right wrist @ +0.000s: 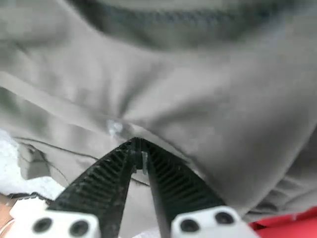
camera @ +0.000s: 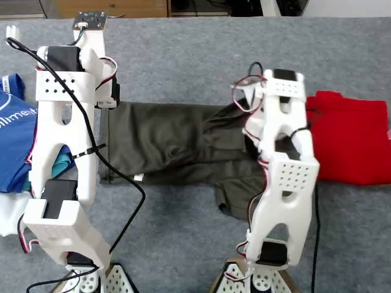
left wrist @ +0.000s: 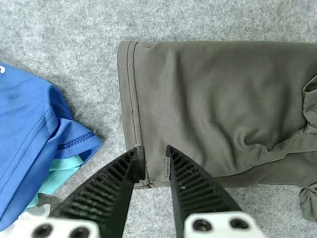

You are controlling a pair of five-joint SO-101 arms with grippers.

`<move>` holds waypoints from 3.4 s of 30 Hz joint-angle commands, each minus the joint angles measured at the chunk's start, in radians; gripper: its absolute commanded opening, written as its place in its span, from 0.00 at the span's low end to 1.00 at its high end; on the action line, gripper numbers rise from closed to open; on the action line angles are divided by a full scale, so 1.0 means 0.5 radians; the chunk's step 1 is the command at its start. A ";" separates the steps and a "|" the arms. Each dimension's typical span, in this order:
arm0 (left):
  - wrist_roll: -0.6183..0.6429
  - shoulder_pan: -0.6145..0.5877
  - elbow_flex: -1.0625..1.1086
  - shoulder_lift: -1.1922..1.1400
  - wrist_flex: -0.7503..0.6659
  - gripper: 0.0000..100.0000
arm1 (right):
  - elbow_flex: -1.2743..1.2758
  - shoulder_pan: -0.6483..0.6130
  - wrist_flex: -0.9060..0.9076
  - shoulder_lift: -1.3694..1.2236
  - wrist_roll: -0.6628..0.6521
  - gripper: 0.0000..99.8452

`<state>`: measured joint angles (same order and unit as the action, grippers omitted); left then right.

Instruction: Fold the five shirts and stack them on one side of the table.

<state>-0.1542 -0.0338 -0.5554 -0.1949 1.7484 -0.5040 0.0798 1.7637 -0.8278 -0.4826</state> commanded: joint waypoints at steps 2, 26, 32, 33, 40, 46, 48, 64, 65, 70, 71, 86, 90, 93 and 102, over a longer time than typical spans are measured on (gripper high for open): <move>-0.015 0.009 -0.025 0.115 0.015 0.08 | 0.054 0.008 0.046 0.281 -0.018 0.00; -0.015 0.028 -0.025 0.115 0.015 0.08 | 0.041 0.005 0.049 0.106 -0.012 0.00; -0.015 0.028 -0.025 0.115 0.015 0.08 | 0.440 0.002 0.043 0.428 -0.025 0.00; -0.015 0.031 -0.025 0.115 0.015 0.08 | 0.443 0.002 0.040 0.477 -0.025 0.00; -0.015 0.037 -0.025 0.115 0.015 0.08 | 0.155 0.008 -0.261 0.575 -0.015 0.00; -0.012 0.031 -0.025 0.115 0.015 0.08 | 0.041 0.005 -0.568 0.324 -0.015 0.00; -0.012 0.025 -0.025 0.115 0.015 0.08 | 0.032 0.011 -0.577 0.222 -0.015 0.00; -0.012 0.034 -0.025 0.115 0.015 0.08 | 0.189 0.091 0.046 0.238 -0.025 0.00; -0.012 0.034 -0.025 0.115 0.015 0.08 | 0.201 0.091 0.046 0.272 -0.028 0.00; -0.012 0.037 -0.025 0.115 0.015 0.08 | 0.133 -0.005 0.040 0.493 -0.040 0.00; -0.012 0.037 -0.028 0.115 0.015 0.08 | 0.106 -0.044 0.037 0.532 -0.040 0.00; -0.009 0.071 -0.071 0.118 0.015 0.08 | -0.023 -0.652 -0.126 0.195 -0.025 0.00; -0.009 0.043 -0.071 0.118 0.018 0.08 | -0.011 -0.735 0.046 0.091 -0.025 0.00; -0.009 0.034 -0.071 0.118 0.018 0.08 | 0.106 -0.799 0.049 0.115 -0.025 0.00; -0.003 0.046 -0.071 0.118 0.015 0.08 | 0.315 -0.941 0.046 0.296 -0.040 0.00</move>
<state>-0.1542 -0.0061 -0.5554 -0.1949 1.7484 -0.3506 -0.3775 1.7637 -0.7572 -0.4933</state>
